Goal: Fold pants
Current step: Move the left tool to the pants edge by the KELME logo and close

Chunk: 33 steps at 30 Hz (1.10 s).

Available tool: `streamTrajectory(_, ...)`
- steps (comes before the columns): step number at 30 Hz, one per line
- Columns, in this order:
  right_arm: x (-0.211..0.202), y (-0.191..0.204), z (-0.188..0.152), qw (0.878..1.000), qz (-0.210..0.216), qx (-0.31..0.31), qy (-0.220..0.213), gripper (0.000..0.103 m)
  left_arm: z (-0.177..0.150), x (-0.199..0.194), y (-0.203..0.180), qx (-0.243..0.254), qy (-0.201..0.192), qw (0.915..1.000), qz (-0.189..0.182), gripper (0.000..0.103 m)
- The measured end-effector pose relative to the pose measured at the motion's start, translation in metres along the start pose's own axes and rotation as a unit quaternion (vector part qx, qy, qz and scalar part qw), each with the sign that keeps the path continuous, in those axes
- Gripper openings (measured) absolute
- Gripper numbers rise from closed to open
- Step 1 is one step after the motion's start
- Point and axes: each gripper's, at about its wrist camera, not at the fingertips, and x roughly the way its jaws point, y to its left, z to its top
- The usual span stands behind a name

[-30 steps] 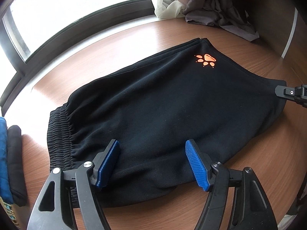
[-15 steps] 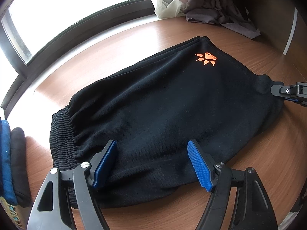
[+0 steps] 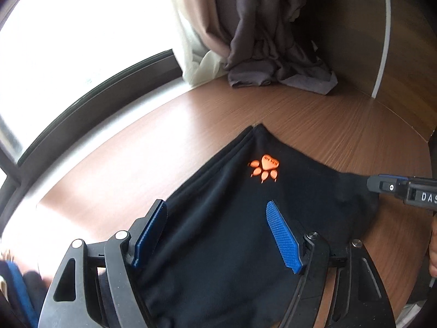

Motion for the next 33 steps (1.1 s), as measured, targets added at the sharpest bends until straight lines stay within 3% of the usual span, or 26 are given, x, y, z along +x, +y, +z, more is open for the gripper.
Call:
streamTrajectory(2, -0.001, 0.002, 0.001, 1.000, -0.011, 0.005, -0.004, 0.038, 0.018, 0.012, 0.000, 0.028, -0.006, 0.9993, -0.023, 0.071)
streamTrajectory(6, -0.006, 0.004, 0.001, 0.998, -0.045, 0.020, -0.025, 0.038, 0.050, 0.042, -0.002, 0.088, -0.003, 0.9946, -0.056, 0.063)
streamTrajectory(10, -0.010, 0.013, 0.006, 0.994, -0.086, 0.031, -0.056, 0.038, 0.074, 0.071, 0.000, 0.108, 0.018, 0.9896, -0.093, 0.050)
streamTrajectory(16, 0.009, 0.020, 0.017, 0.995, -0.088, 0.050, -0.020, 0.038, 0.084, 0.109, -0.005, 0.118, 0.077, 0.9777, -0.156, 0.025)
streamTrajectory(25, 0.023, 0.027, 0.022, 0.994, -0.093, 0.051, -0.012, 0.038, 0.083, 0.136, 0.003, 0.102, 0.110, 0.9719, -0.181, 0.017)
streamTrajectory(33, 0.033, 0.029, 0.024, 0.994, -0.097, 0.046, 0.002, 0.038, 0.083, 0.145, 0.005, 0.094, 0.118, 0.9694, -0.194, 0.017)
